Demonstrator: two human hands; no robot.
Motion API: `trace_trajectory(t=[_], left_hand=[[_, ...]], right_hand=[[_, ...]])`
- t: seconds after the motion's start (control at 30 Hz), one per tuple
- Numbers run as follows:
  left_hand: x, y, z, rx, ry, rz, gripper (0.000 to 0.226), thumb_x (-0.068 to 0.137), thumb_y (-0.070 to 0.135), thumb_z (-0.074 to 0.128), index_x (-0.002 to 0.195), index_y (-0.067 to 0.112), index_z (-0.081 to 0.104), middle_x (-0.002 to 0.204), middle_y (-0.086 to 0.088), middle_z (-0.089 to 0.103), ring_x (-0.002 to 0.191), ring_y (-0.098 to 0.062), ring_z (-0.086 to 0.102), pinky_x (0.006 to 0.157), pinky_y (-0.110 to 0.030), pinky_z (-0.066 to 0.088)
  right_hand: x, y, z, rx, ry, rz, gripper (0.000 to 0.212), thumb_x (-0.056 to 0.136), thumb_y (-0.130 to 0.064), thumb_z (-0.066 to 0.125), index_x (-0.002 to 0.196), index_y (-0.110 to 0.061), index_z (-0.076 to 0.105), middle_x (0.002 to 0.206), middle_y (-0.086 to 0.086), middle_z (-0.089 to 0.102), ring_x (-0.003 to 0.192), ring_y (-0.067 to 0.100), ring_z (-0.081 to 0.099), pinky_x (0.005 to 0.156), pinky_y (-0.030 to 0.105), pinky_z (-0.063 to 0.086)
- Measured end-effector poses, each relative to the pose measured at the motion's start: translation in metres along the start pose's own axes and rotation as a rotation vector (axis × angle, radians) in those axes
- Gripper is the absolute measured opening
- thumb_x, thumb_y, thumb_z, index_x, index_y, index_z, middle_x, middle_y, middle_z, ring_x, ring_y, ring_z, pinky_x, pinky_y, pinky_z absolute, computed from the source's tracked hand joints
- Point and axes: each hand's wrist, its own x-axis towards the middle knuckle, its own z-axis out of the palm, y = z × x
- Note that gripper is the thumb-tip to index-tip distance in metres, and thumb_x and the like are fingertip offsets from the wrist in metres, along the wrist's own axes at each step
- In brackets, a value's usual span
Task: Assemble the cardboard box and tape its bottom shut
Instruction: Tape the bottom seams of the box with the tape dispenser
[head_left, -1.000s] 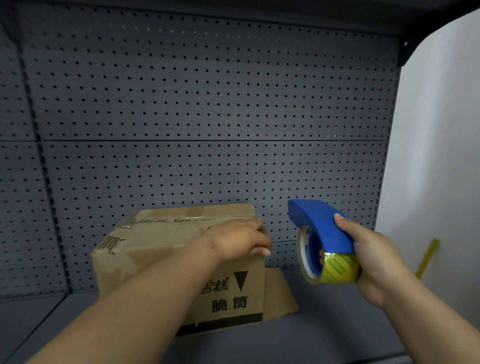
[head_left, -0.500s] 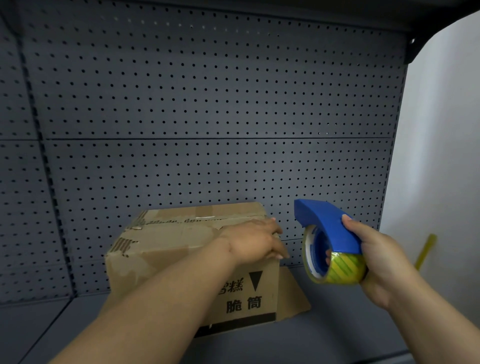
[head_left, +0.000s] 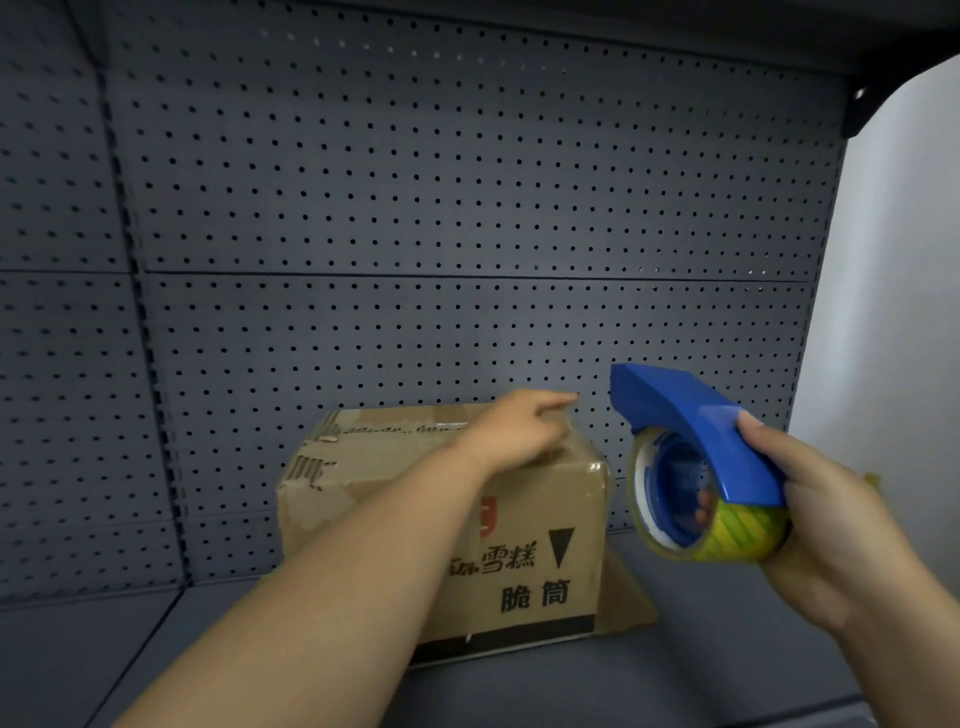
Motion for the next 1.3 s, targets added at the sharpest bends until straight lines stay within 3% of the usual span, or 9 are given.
trace_trajectory(t=[0.13, 0.23, 0.33, 0.4, 0.5, 0.9, 1.03, 1.13, 1.3], left_hand=[[-0.022, -0.024, -0.045, 0.101, 0.161, -0.102, 0.037, 0.096, 0.034, 0.043, 0.131, 0.025, 0.049, 0.137, 0.006, 0.051, 0.121, -0.011, 0.048, 0.097, -0.026, 0.034], [-0.048, -0.052, -0.073, 0.435, 0.099, -0.226, 0.042, 0.098, 0.041, 0.035, 0.137, 0.029, 0.042, 0.146, 0.004, 0.039, 0.133, -0.017, 0.036, 0.109, -0.037, 0.027], [-0.072, -0.076, -0.086, 0.650, -0.030, -0.264, 0.046, 0.098, 0.047, 0.025, 0.143, 0.036, 0.029, 0.156, 0.005, 0.017, 0.144, -0.019, 0.013, 0.117, -0.045, 0.006], [-0.083, -0.083, -0.084, 0.669, -0.080, -0.261, 0.048, 0.098, 0.050, 0.019, 0.145, 0.038, 0.023, 0.157, 0.005, 0.011, 0.145, -0.018, 0.004, 0.117, -0.046, -0.003], [-0.095, -0.077, -0.075, 0.724, -0.098, -0.243, 0.050, 0.097, 0.051, 0.011, 0.146, 0.040, 0.013, 0.157, 0.006, 0.004, 0.145, -0.019, 0.000, 0.116, -0.047, -0.006], [-0.166, -0.046, -0.033, 0.858, 0.164, -0.201, 0.054, 0.094, 0.054, 0.008, 0.144, 0.042, -0.008, 0.156, 0.006, -0.014, 0.143, -0.018, -0.016, 0.113, -0.044, -0.016], [-0.185, -0.044, -0.012, 0.924, 0.294, -0.148, 0.055, 0.092, 0.052, 0.009, 0.146, 0.040, 0.000, 0.157, 0.005, -0.006, 0.145, -0.022, -0.007, 0.115, -0.046, -0.010], [-0.199, -0.053, 0.006, 0.913, 0.397, -0.073, 0.055, 0.090, 0.050, 0.026, 0.142, 0.032, 0.033, 0.150, -0.003, 0.033, 0.138, -0.028, 0.030, 0.110, -0.051, 0.014], [-0.228, -0.079, 0.039, 0.940, 0.383, -0.058, 0.054, 0.090, 0.048, 0.033, 0.142, 0.032, 0.033, 0.149, -0.004, 0.036, 0.138, -0.026, 0.025, 0.108, -0.050, 0.019]], right_hand=[[-0.017, 0.008, 0.026, 0.011, -0.079, -0.005, 0.025, 0.087, -0.031, 0.051, 0.084, -0.012, 0.066, 0.053, 0.001, 0.064, 0.042, 0.013, 0.057, 0.040, 0.026, 0.052], [-0.026, 0.016, 0.049, 0.022, -0.143, -0.001, 0.027, 0.075, -0.035, 0.055, 0.083, -0.011, 0.066, 0.050, 0.001, 0.060, 0.040, 0.013, 0.055, 0.040, 0.027, 0.050], [-0.030, 0.024, 0.072, 0.028, -0.184, -0.011, 0.029, 0.073, -0.035, 0.056, 0.081, -0.009, 0.065, 0.048, 0.002, 0.058, 0.039, 0.014, 0.053, 0.042, 0.029, 0.048], [-0.031, 0.028, 0.085, 0.032, -0.191, -0.019, 0.026, 0.079, -0.032, 0.055, 0.079, -0.008, 0.066, 0.048, 0.002, 0.059, 0.039, 0.015, 0.053, 0.044, 0.031, 0.047], [-0.031, 0.032, 0.098, 0.025, -0.214, -0.041, 0.031, 0.070, -0.037, 0.058, 0.079, -0.008, 0.066, 0.050, 0.002, 0.060, 0.041, 0.015, 0.054, 0.044, 0.030, 0.048], [-0.053, 0.042, 0.102, 0.080, -0.250, -0.165, 0.027, 0.091, -0.026, 0.046, 0.083, -0.007, 0.064, 0.057, -0.001, 0.066, 0.045, 0.014, 0.057, 0.042, 0.025, 0.049], [-0.068, 0.054, 0.093, 0.107, -0.244, -0.179, 0.035, 0.093, -0.024, 0.043, 0.074, -0.012, 0.069, 0.060, 0.001, 0.068, 0.044, 0.015, 0.056, 0.041, 0.023, 0.048], [-0.080, 0.062, 0.086, 0.115, -0.217, -0.169, 0.041, 0.091, -0.025, 0.044, 0.063, -0.013, 0.072, 0.059, 0.004, 0.067, 0.042, 0.018, 0.056, 0.042, 0.024, 0.048], [-0.096, 0.080, 0.072, 0.036, -0.196, -0.174, 0.030, 0.076, -0.038, 0.058, 0.075, -0.010, 0.069, 0.065, 0.005, 0.069, 0.054, 0.018, 0.060, 0.057, 0.030, 0.048]])
